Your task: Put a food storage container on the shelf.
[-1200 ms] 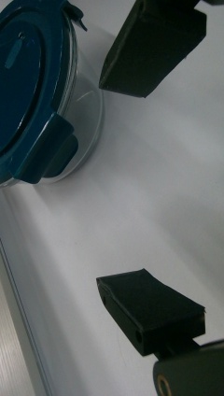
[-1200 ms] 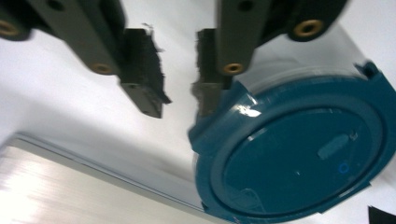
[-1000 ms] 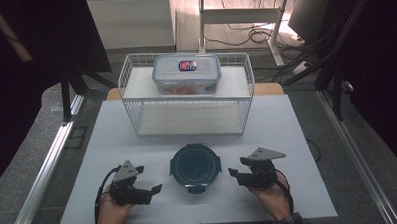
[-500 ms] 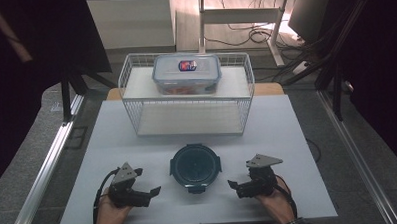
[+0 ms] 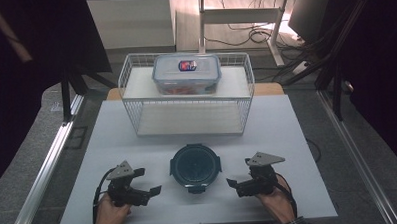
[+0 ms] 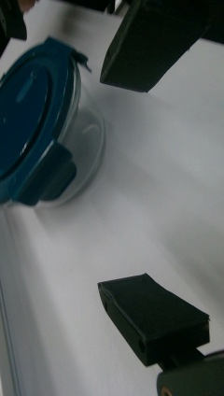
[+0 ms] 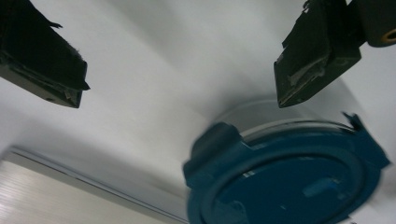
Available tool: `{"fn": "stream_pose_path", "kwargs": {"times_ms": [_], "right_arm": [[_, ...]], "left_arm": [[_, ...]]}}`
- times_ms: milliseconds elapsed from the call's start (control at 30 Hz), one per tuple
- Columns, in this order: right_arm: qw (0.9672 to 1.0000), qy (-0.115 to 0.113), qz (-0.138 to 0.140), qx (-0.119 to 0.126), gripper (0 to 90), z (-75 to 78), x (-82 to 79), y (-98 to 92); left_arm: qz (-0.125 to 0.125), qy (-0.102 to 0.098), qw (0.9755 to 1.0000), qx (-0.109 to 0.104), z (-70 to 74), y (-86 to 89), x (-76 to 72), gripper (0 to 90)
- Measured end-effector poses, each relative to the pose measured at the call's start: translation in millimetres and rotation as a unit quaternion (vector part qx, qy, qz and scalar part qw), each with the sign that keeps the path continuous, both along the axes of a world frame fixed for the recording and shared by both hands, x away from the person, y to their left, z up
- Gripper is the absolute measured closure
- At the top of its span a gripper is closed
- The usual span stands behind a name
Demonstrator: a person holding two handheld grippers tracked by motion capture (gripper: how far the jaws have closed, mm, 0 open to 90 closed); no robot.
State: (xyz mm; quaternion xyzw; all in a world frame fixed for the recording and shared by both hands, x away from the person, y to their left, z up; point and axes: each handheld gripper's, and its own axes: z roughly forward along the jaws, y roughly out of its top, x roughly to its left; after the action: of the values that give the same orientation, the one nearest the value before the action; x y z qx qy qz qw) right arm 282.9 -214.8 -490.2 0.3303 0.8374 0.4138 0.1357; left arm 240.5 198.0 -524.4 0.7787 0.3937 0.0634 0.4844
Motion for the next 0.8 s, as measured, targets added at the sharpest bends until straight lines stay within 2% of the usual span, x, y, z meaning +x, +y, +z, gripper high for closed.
{"fn": "stream_pose_path", "kwargs": {"times_ms": [67,133,267,367,467,600,700,800], "right_arm": [[0.9999,-0.003,0.006,0.008,2.4,2.9,-0.4,3.2],[0.9998,-0.003,0.011,0.016,2.4,5.8,0.0,7.0],[0.9998,0.003,0.016,0.015,2.3,10.5,2.4,16.3],[0.9994,0.025,0.020,0.008,0.0,12.1,6.0,23.5],[0.9983,0.050,0.020,0.022,0.0,12.6,11.1,27.7],[0.9963,0.078,0.021,0.028,0.0,12.3,19.5,33.0],[0.9954,0.088,0.027,0.027,1.1,11.2,25.3,41.4],[0.9944,0.098,0.034,0.020,1.6,7.0,33.8,51.1]], "left_arm": [[-0.017,0.007,0.9998,-0.009,0.8,-3.3,1.5,3.2],[-0.032,0.002,0.9994,-0.013,3.2,-7.0,3.3,2.9],[-0.047,-0.003,0.9989,-0.003,13.5,-15.6,8.8,2.7],[-0.055,0.002,0.9985,-0.001,20.3,-23.0,15.5,2.7],[-0.055,0.006,0.9983,0.014,24.3,-30.5,22.1,3.3],[-0.054,0.025,0.9982,0.003,25.7,-36.6,34.8,3.2],[-0.056,0.038,0.9976,-0.009,26.7,-46.9,47.8,3.3],[-0.064,0.053,0.9965,0.008,24.6,-56.7,57.3,3.3]]}}
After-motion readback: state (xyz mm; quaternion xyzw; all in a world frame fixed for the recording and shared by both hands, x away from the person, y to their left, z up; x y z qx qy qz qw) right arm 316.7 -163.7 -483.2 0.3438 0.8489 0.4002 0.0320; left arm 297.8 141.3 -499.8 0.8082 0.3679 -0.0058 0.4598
